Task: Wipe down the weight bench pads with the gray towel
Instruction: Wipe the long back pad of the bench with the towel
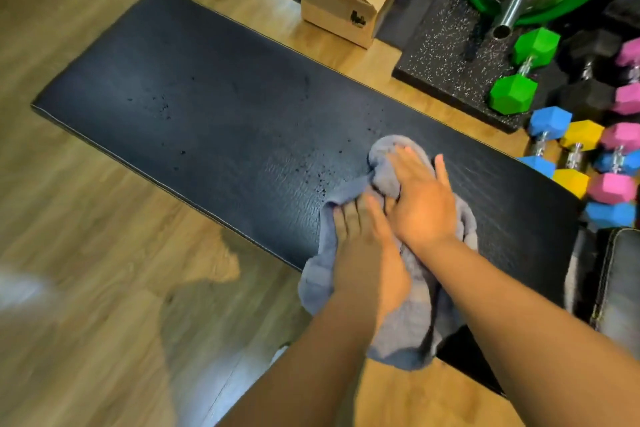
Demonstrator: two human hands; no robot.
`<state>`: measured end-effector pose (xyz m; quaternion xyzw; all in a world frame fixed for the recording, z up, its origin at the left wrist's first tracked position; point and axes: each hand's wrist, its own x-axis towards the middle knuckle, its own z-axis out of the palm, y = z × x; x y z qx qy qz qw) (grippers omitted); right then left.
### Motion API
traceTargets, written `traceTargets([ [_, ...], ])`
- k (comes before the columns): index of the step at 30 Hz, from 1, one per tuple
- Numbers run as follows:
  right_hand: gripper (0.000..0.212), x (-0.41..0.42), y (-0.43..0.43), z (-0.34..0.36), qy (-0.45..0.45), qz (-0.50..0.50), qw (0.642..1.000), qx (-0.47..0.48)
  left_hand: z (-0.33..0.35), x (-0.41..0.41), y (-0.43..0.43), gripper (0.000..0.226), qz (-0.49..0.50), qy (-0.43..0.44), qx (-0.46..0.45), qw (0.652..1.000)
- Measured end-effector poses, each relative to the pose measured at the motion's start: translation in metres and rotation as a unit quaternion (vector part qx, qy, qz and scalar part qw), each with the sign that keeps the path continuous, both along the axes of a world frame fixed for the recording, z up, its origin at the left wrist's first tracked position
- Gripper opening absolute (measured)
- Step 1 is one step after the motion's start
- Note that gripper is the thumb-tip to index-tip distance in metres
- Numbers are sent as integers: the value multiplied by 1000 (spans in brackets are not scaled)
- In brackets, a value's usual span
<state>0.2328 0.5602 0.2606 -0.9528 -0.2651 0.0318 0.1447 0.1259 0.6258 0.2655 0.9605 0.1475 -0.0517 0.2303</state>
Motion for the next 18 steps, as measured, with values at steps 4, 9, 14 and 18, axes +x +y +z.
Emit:
traceTargets([
  [4,58,47,14,1,-8,-29,999,-13,9,43,16,88,-37,20,12,999],
  [9,56,6,16,3,3,-33,998,49,-1,-4,5,77,-11,-25,-14,1000],
  [14,45,-77,4,14,41,39,996,73,-25,-72,-3,44,5,36,-44,998],
  [18,52,-50,-5,8,38,104,994,4,-3,-74,12,59,-59,-36,-10,998],
])
